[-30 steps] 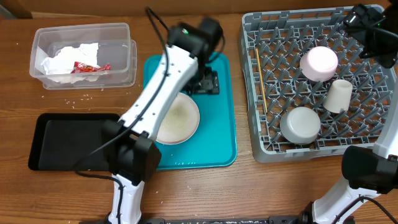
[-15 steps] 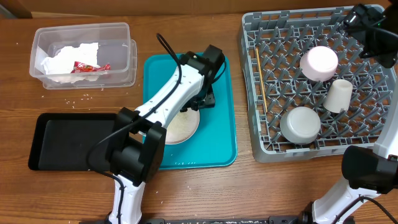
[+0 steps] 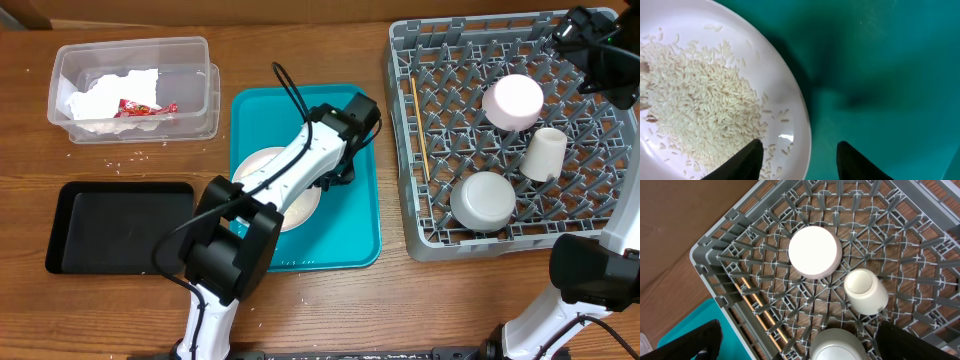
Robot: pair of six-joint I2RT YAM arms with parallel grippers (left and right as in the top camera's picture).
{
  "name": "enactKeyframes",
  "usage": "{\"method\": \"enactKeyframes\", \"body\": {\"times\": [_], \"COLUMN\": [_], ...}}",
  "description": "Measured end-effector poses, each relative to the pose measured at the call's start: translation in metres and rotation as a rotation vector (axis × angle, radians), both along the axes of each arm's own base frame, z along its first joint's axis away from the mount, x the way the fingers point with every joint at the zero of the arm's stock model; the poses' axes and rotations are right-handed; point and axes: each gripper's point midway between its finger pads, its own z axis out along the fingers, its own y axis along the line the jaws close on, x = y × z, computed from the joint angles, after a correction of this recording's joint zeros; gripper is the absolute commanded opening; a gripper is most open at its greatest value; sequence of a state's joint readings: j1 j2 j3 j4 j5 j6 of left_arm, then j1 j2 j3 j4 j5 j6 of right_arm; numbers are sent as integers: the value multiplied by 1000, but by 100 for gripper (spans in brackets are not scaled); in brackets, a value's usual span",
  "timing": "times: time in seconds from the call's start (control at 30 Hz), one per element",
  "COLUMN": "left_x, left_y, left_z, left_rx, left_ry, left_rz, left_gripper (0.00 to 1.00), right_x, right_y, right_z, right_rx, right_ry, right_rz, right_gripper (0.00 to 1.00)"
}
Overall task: Sort waste into correct bins and load items into the dishwasher
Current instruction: 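Lift the plate with the left gripper and carry it left over the black tray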
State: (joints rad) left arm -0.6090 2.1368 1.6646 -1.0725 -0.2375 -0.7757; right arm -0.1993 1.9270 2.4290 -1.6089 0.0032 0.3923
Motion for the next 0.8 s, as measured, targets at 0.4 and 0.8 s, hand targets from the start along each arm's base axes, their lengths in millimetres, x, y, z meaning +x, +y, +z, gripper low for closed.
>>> {"method": "enactKeyframes", "body": {"times": [0.4,0.8], "left_x": [-3,-14], "left_y": [7,11], "left_z": [-27,-22], "left_rx": [61,95], "left_ry": [42,87], "left_rz": [7,-1], "left_gripper": [38,4], "right_x": [0,0], "right_y": [0,0], "right_z": [0,0], "right_rx": [0,0], "right_ry": [1,0], "right_rz": [0,0], "right_gripper": [100,100]}}
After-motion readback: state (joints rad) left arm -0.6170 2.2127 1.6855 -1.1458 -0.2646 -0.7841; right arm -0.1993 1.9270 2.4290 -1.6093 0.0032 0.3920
